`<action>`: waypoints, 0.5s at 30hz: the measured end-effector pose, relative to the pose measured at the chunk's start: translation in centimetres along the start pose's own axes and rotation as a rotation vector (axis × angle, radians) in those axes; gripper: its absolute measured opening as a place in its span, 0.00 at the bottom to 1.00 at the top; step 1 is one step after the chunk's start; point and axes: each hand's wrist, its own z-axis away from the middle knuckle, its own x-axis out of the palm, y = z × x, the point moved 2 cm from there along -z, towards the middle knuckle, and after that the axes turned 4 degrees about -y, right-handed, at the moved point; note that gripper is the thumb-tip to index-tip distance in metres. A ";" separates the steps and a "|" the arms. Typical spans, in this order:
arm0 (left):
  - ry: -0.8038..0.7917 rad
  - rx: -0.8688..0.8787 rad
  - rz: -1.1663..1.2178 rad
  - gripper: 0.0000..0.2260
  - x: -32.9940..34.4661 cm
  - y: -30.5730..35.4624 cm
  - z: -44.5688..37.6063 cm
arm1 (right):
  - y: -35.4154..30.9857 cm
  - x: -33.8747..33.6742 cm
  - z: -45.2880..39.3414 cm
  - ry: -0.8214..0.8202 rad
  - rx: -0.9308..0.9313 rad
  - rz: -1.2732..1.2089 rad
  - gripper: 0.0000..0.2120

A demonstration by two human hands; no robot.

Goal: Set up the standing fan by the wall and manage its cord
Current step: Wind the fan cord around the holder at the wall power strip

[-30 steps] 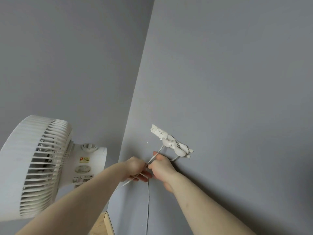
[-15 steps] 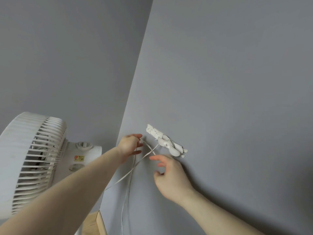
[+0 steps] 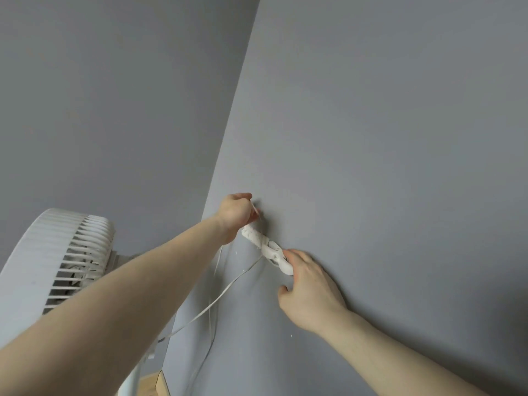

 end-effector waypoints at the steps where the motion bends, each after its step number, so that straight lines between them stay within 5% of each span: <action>1: -0.004 0.013 -0.007 0.24 0.1 0.4 -0.2 | 0.1 0.0 0.1 -0.014 0.004 0.001 0.28; 9: -0.017 0.232 -0.183 0.20 1.9 5.5 0.6 | 0.0 -0.3 0.3 -0.047 0.005 0.070 0.26; 15: 0.135 0.662 -1.040 0.18 2.7 8.2 2.2 | 0.0 -0.3 0.1 -0.066 0.019 0.078 0.27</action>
